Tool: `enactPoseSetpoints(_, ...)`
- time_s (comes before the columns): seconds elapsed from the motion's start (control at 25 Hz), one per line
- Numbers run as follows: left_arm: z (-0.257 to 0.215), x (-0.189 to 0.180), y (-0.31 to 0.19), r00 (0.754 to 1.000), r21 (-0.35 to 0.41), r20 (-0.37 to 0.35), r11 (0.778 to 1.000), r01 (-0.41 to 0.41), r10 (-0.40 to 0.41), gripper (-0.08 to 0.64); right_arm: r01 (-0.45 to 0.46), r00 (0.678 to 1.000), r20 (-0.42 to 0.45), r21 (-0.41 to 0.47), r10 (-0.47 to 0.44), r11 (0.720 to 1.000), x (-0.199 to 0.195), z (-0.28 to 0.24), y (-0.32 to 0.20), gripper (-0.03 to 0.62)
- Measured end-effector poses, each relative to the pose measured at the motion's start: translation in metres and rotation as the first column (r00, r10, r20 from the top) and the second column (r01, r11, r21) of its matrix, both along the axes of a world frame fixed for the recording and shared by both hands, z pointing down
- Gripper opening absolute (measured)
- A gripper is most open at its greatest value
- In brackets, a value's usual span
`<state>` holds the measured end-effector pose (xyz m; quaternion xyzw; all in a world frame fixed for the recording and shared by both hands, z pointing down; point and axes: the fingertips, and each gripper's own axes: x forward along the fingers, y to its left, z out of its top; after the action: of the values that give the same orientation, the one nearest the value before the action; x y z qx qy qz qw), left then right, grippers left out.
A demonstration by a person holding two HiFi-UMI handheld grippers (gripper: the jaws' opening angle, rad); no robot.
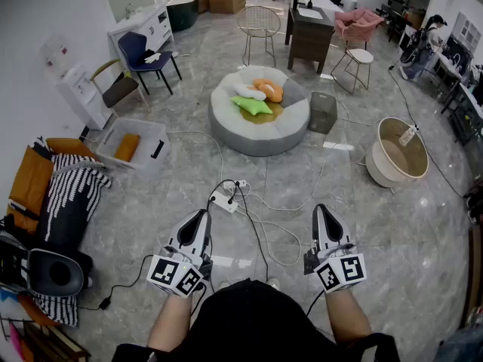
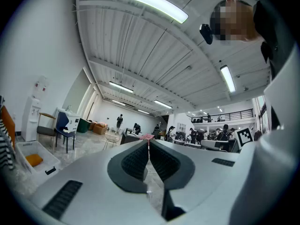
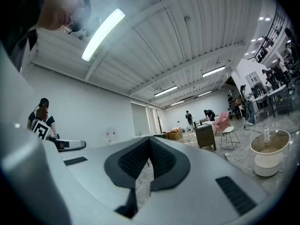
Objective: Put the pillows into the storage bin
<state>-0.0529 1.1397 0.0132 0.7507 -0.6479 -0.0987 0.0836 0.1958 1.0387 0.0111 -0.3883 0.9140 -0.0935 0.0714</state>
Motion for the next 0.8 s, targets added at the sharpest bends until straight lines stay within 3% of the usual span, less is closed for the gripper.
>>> enactPoseSetpoints(0.4,-0.002,-0.005,-0.001,1.0,-0.001,0.001,1.0,0.006,-0.006,0.023,0.002,1.0,0.006,-0.014,-0.002,1.0,-0.003,-0.001,-0.001,0.028)
enactPoseSetpoints(0.8,-0.001,0.007,-0.006,1.0,-0.011,0.003,1.0,-0.018,0.018,0.023,0.071,0.997,0.022,-0.033,-0.07,0.997,-0.016,0.004,0.01,0.031)
